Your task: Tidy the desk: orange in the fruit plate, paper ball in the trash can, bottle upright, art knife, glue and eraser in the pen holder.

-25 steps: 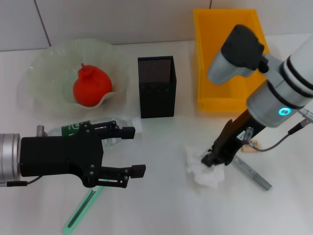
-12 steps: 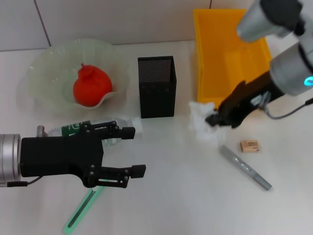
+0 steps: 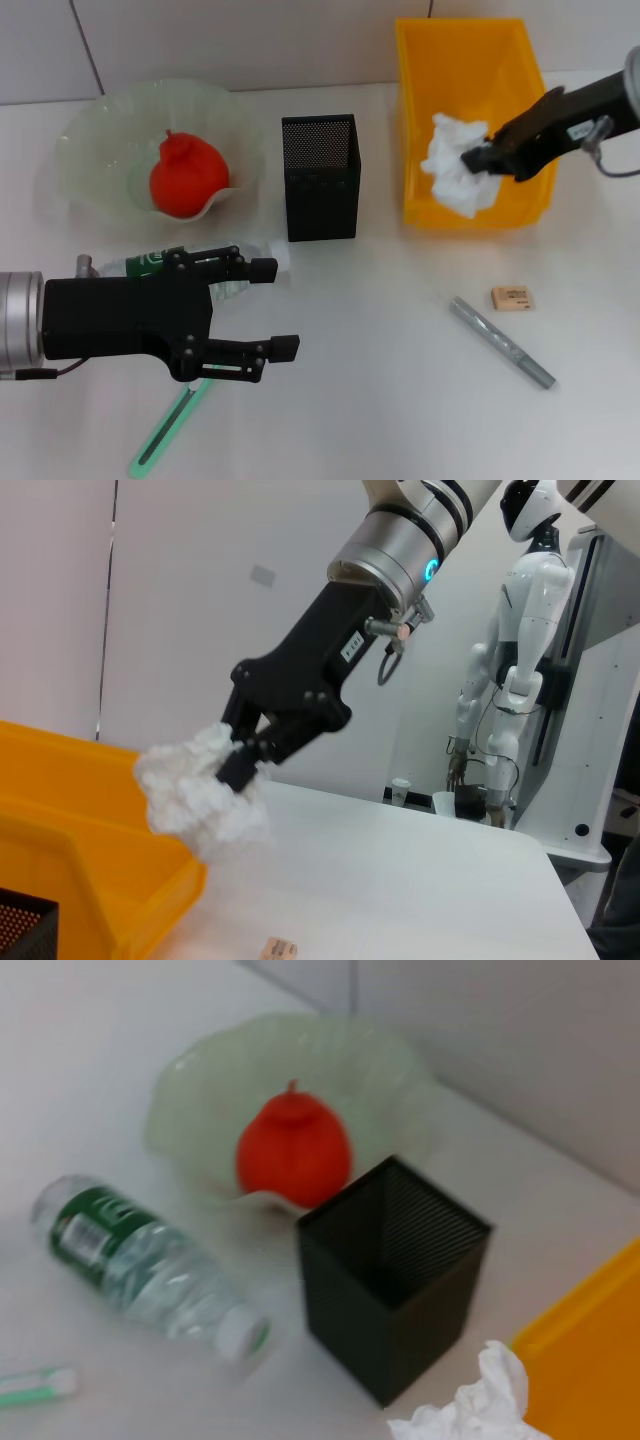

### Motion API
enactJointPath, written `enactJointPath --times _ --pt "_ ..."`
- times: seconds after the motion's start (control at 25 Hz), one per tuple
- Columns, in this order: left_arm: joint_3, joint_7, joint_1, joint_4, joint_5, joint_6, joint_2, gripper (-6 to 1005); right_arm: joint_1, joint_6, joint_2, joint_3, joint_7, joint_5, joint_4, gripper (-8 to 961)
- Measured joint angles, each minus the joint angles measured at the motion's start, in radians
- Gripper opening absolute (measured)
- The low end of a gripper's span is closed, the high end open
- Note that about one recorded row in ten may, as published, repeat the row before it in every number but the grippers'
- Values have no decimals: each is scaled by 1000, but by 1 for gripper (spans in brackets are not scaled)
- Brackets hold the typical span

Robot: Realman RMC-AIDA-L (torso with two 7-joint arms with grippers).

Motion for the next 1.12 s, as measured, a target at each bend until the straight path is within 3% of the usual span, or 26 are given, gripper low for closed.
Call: enactJointPath --times 0.32,0.8,1.12 --pt "0 0 -2 0 0 0 0 812 -19 72 0 30 -14 -11 -16 78" --pt "3 0 -1 -2 0 0 0 808 -16 247 -2 30 -63 -104 99 95" --pt "3 0 -3 -3 0 0 0 806 -3 292 -3 21 -82 -111 137 112"
